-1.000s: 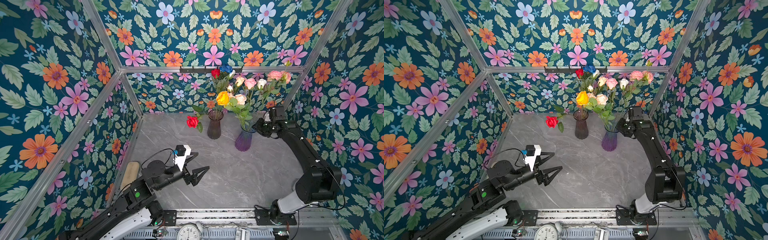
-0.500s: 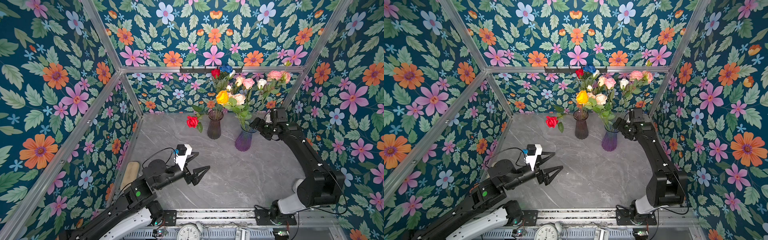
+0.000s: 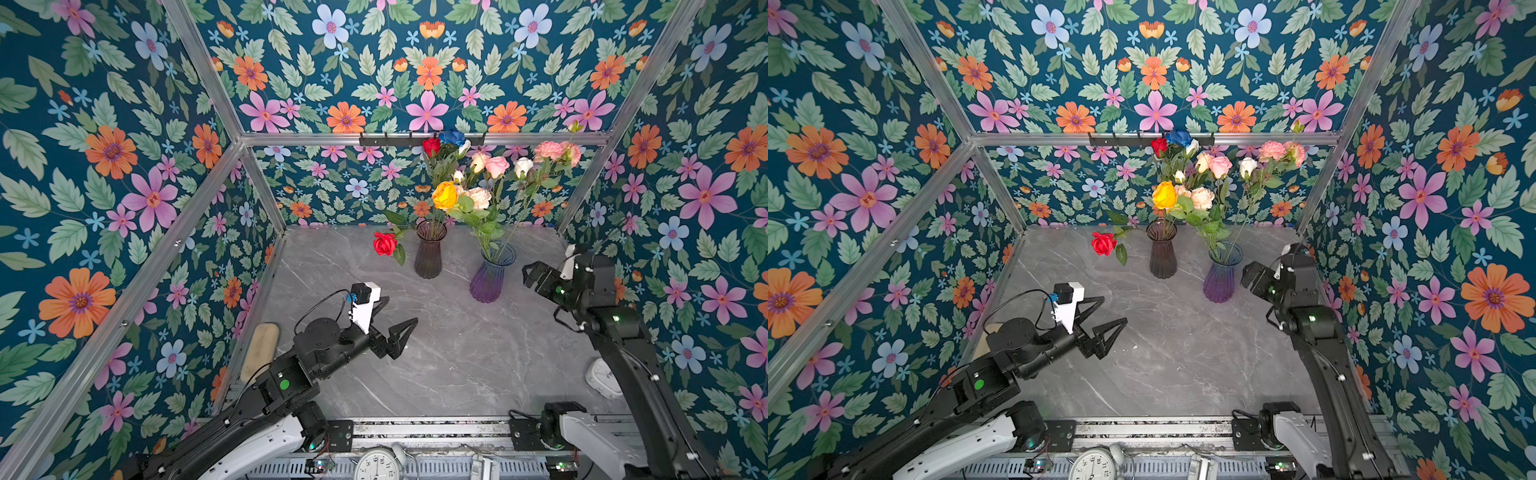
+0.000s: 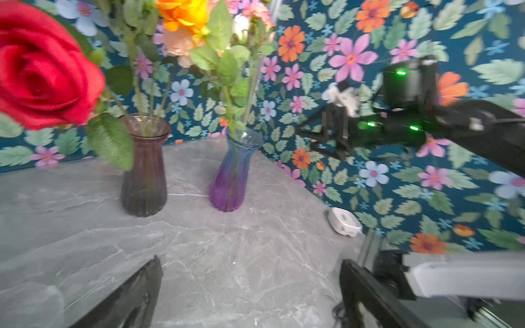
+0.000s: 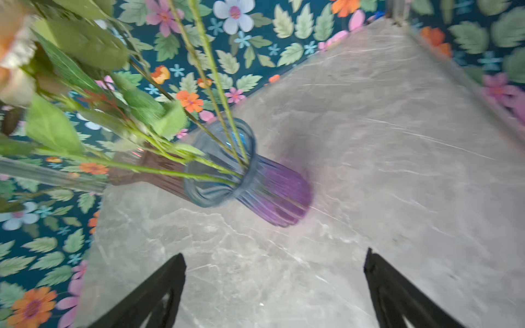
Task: Arrange flowers in a vase
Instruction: Place the vase at the middle-right of the table, then reset both arms
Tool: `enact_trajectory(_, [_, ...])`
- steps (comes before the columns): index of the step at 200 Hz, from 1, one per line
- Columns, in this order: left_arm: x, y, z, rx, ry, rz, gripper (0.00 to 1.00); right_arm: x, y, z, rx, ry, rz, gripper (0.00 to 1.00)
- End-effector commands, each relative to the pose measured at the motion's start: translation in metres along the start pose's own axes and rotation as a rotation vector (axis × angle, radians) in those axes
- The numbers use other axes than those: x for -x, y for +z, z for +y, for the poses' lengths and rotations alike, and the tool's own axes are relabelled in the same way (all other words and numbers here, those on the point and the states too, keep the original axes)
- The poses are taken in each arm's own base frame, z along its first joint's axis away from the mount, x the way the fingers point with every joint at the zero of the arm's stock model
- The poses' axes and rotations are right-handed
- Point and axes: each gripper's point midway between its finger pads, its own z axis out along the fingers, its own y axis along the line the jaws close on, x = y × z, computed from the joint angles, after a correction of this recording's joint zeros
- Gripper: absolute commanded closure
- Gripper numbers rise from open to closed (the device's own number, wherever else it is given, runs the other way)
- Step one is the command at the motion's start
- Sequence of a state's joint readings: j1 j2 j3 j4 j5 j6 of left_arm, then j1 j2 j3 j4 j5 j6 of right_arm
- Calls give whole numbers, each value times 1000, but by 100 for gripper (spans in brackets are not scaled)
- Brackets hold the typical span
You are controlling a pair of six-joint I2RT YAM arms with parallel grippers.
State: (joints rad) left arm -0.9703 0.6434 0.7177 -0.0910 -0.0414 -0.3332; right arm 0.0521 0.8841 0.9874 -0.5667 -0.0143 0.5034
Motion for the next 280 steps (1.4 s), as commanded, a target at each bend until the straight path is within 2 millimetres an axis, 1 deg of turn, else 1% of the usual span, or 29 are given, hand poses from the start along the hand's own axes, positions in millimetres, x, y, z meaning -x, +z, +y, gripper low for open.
enact_trajectory(1, [2, -2, 43, 228, -17, -85, 0, -7, -5, -30, -95, -16, -93, 1])
enact_trajectory(9, [-1, -4, 54, 282, -13, -105, 1, -16, -2, -43, -130, -22, -107, 1])
enact_trajectory(25, [-8, -7, 69, 344, -6, -141, 1, -37, 8, -74, -235, -12, -115, 1])
enact_trajectory(33, [-12, -9, 76, 368, -2, -156, 6, -46, 14, -88, -279, -5, -122, 2])
enact_trajectory(41, [-16, -10, 85, 403, -6, -165, 7, -55, 19, -98, -306, 2, -136, 2])
enact_trajectory(45, [-19, -11, 90, 423, -8, -168, 12, -60, 23, -104, -313, 1, -144, 2])
enact_trajectory(53, [-23, -12, 99, 458, -12, -171, 30, -68, 31, -108, -297, -15, -168, 3])
enact_trajectory(58, [-26, -13, 104, 481, -18, -170, 34, -69, 35, -109, -280, -31, -196, 3])
enact_trajectory(61, [-28, -13, 108, 495, -23, -169, 33, -69, 36, -110, -276, -38, -215, 3])
enact_trajectory(66, [-30, -14, 113, 512, -33, -166, 28, -70, 38, -113, -277, -46, -242, 3])
enact_trajectory(72, [-33, -14, 119, 528, -45, -156, 18, -69, 37, -117, -287, -49, -273, 3])
enact_trajectory(78, [-36, -13, 124, 542, -59, -146, 4, -66, 35, -122, -309, -55, -311, 2])
enact_trajectory(80, [-37, -13, 126, 547, -66, -144, 2, -65, 34, -123, -316, -57, -323, 1])
enact_trajectory(91, [-42, -12, 135, 563, -95, -125, 0, -61, 31, -129, -349, -89, -360, 1])
enact_trajectory(106, [-50, -12, 150, 591, -136, -107, 0, -55, 28, -131, -371, -120, -404, 1])
enact_trajectory(123, [-58, -17, 171, 657, -172, -106, 0, -53, 27, -134, -370, -118, -462, 1])
enact_trajectory(152, [-65, -36, 203, 822, -203, -125, 0, -51, 22, -146, -392, -95, -589, 1])
enact_trajectory(161, [-66, -40, 208, 861, -193, -131, 0, -52, 21, -149, -396, -91, -614, 1])
enact_trajectory(172, [-65, -43, 211, 885, -177, -132, 0, -52, 21, -151, -397, -73, -647, 1])
enact_trajectory(184, [-65, -42, 213, 893, -170, -136, 0, -53, 24, -152, -393, -70, -650, 1])
enact_trajectory(203, [-66, -42, 217, 917, -167, -150, 0, -57, 40, -149, -377, -91, -606, 1])
enact_trajectory(217, [-67, -44, 222, 946, -145, -158, 1, -56, 51, -145, -363, -119, -599, 1])
enact_trajectory(227, [-72, -42, 224, 945, -90, -145, 1, -54, 57, -141, -349, -152, -607, 1])
enact_trajectory(234, [-71, -41, 224, 937, -53, -164, 0, -52, 60, -137, -337, -177, -613, 1])
enact_trajectory(241, [-73, -44, 226, 939, -37, -187, 1, -47, 61, -131, -314, -190, -635, 1])
enact_trajectory(258, [-70, -54, 226, 942, -17, -266, 0, -48, 77, -120, -266, -243, -590, 1])
enact_trajectory(266, [-67, -58, 224, 936, 0, -303, 0, -51, 83, -120, -264, -253, -565, 1])
enact_trajectory(280, [-62, -66, 223, 941, 18, -349, 0, -55, 89, -122, -264, -258, -572, 1])
